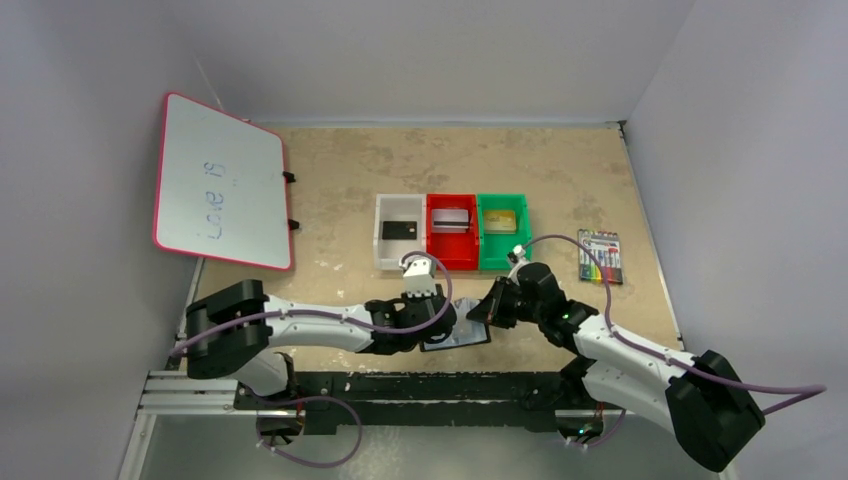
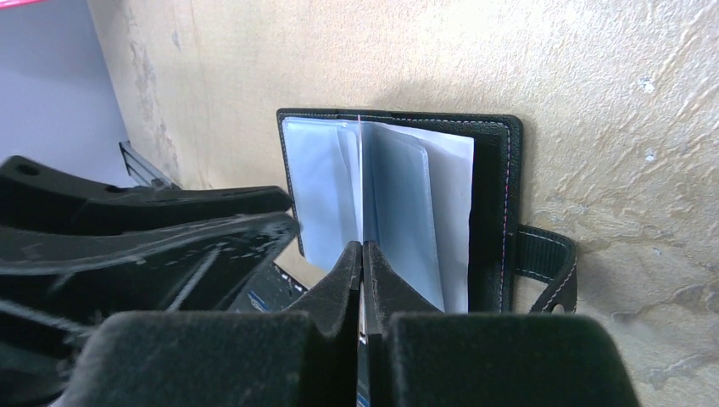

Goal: Take the credit cards out of the card holder
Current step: Remove the credit card from the card holder.

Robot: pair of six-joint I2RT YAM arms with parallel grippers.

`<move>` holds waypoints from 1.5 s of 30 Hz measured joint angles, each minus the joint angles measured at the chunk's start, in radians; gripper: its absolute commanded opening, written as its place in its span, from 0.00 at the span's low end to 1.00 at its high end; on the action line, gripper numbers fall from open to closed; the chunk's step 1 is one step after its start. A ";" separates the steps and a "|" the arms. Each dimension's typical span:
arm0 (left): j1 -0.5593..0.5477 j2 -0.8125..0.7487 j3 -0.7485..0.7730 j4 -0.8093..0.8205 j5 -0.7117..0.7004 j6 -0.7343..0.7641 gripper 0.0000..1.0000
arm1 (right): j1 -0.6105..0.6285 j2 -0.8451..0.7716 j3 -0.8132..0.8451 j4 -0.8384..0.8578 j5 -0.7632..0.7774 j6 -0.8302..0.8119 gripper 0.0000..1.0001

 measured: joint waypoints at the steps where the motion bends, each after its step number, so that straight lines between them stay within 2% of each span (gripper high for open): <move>1: 0.000 0.018 0.003 0.009 0.006 -0.011 0.24 | 0.000 0.000 0.000 0.000 0.000 0.000 0.00; 6: 0.000 0.096 0.002 0.019 0.027 -0.064 0.22 | 0.000 0.001 0.000 -0.003 0.000 -0.003 0.00; 16: 0.000 0.099 -0.002 0.017 0.033 -0.074 0.15 | 0.000 0.005 0.000 0.008 -0.004 -0.008 0.00; 22: -0.006 0.111 0.010 0.004 0.026 -0.074 0.14 | 0.000 0.009 -0.020 0.048 -0.025 -0.002 0.00; 35: -0.018 0.174 0.064 0.003 0.012 -0.063 0.11 | -0.005 0.076 -0.026 0.122 -0.056 0.005 0.07; 38: -0.019 0.175 0.064 0.004 0.011 -0.064 0.11 | -0.005 0.096 -0.026 0.136 -0.058 0.006 0.05; 40: -0.019 0.175 0.064 0.004 0.010 -0.064 0.11 | -0.005 0.106 -0.026 0.145 -0.060 0.005 0.00; 45: -0.019 0.175 0.064 0.003 0.005 -0.066 0.12 | -0.005 0.104 -0.021 0.130 -0.052 -0.001 0.00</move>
